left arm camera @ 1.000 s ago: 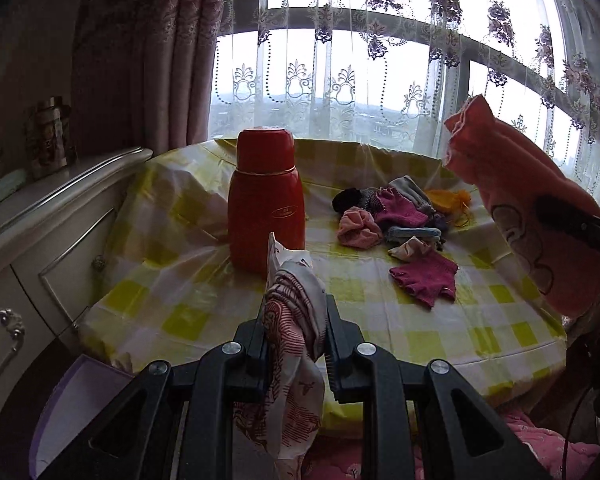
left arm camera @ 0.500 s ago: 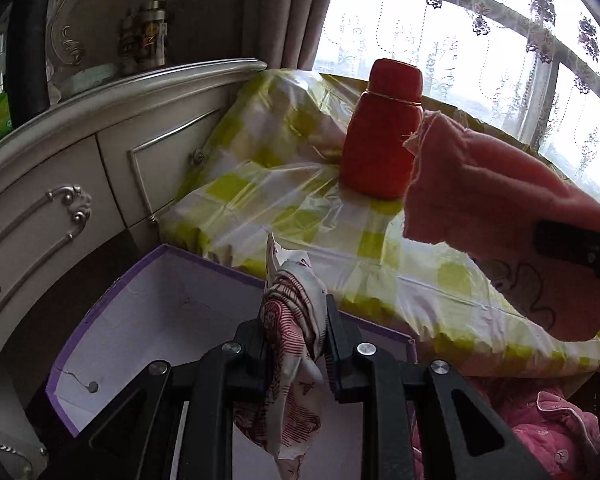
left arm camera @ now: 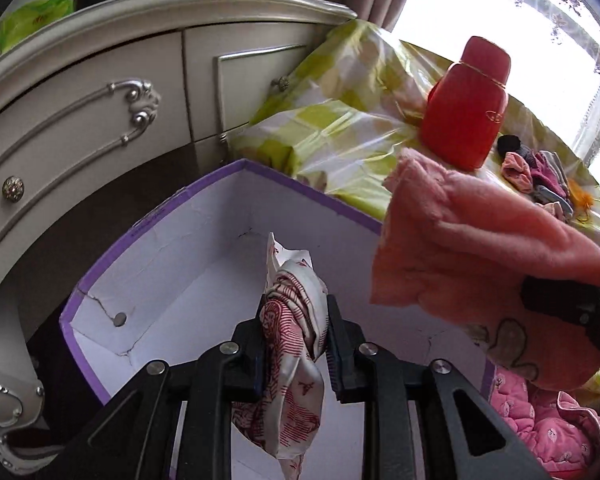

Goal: Organize soft objects
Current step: 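Open both grippers to drop the items into the box, then grasp the pink fingerless knit glove with the right gripper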

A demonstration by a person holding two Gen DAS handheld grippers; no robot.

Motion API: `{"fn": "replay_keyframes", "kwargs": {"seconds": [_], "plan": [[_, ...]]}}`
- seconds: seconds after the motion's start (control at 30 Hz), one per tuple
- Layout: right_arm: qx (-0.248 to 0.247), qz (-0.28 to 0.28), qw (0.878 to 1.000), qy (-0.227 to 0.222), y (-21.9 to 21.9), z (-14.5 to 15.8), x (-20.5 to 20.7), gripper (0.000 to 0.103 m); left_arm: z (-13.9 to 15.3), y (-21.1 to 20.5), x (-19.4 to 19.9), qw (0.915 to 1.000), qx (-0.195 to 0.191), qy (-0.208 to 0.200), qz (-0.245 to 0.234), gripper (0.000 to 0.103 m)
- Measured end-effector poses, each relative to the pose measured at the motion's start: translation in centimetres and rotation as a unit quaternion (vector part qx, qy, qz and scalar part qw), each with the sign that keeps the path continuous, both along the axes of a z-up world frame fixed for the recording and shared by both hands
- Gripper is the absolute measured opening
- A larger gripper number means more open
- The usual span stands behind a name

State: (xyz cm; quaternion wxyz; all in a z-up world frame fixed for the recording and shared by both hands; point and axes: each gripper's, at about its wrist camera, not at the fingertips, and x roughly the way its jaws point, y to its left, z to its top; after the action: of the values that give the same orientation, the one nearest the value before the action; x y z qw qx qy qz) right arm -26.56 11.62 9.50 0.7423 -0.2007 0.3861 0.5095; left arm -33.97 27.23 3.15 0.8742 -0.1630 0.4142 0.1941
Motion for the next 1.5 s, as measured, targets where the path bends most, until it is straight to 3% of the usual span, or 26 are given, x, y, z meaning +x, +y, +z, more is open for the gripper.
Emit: {"fn": "replay_keyframes", "kwargs": {"seconds": [0.07,0.1,0.13,0.17,0.2,0.37,0.47,0.53,0.67,0.73,0.83,0.9,1.03,1.17,1.3,1.37,1.5], "plan": [[-0.005,0.014,1.000,0.026,0.7,-1.0,-0.1,0.024,-0.7,1.1,-0.3,0.9992,-0.009,0.023,0.033,0.046],[-0.003,0.022,0.999,0.045,0.9,-1.4,-0.1,0.031,-1.0,1.7,-0.4,0.9980,-0.011,0.035,0.051,0.060],[0.000,0.024,0.998,0.060,0.8,-1.7,0.0,0.049,-1.1,2.2,-0.6,0.9968,-0.010,0.042,0.068,0.068],[0.006,0.019,0.997,0.068,0.6,-1.7,0.2,0.061,-1.1,2.6,-0.9,0.9955,-0.008,0.042,0.085,0.069],[0.015,0.009,0.997,0.072,0.1,-1.6,0.5,0.064,-0.8,2.8,-1.2,0.9946,-0.005,0.039,0.096,0.069],[0.070,-0.076,0.991,0.081,-4.8,0.0,3.9,0.068,0.9,2.2,-0.8,0.9965,-0.005,0.002,0.084,0.072],[0.090,-0.156,0.981,0.073,-9.5,0.5,6.7,0.071,1.8,-0.2,1.1,0.9995,-0.008,-0.010,0.030,0.078],[0.099,-0.217,0.967,0.084,-13.2,-0.1,8.7,0.072,2.2,-2.5,3.1,0.9993,-0.022,-0.010,-0.027,0.079],[0.125,-0.335,0.925,0.130,-21.1,-2.3,11.8,0.072,2.5,-8.8,8.4,0.9837,-0.073,0.003,-0.165,0.079],[0.134,-0.382,0.906,0.127,-24.5,-2.8,12.6,0.072,2.6,-12.4,11.4,0.9731,-0.074,0.009,-0.218,0.079],[0.131,-0.429,0.887,0.105,-28.1,-3.3,13.4,0.072,2.4,-16.8,16.4,0.9631,-0.057,0.015,-0.262,0.079],[0.123,-0.449,0.881,0.088,-29.9,-3.7,14.0,0.072,2.2,-19.0,19.6,0.9638,-0.047,0.011,-0.262,0.079],[0.103,-0.477,0.871,0.065,-32.7,-4.7,15.9,0.072,1.3,-21.3,25.2,0.9739,-0.050,-0.017,-0.221,0.079],[0.081,-0.483,0.870,0.064,-33.7,-6.2,18.7,0.072,-0.4,-22.0,29.1,0.9815,-0.056,-0.029,-0.181,0.079],[0.080,-0.488,0.865,0.079,-33.5,-7.5,21.4,0.073,-2.5,-21.6,31.1,0.9871,-0.071,-0.029,-0.141,0.079],[0.069,-0.492,0.864,0.082,-32.6,-8.0,22.8,0.074,-2.5,-22.0,31.5,0.9881,-0.046,-0.043,-0.140,0.082],[0.060,-0.494,0.863,0.087,-30.1,-8.6,25.3,0.084,-2.8,-22.3,32.2,0.9856,-0.047,-0.041,-0.157,0.090]]}}
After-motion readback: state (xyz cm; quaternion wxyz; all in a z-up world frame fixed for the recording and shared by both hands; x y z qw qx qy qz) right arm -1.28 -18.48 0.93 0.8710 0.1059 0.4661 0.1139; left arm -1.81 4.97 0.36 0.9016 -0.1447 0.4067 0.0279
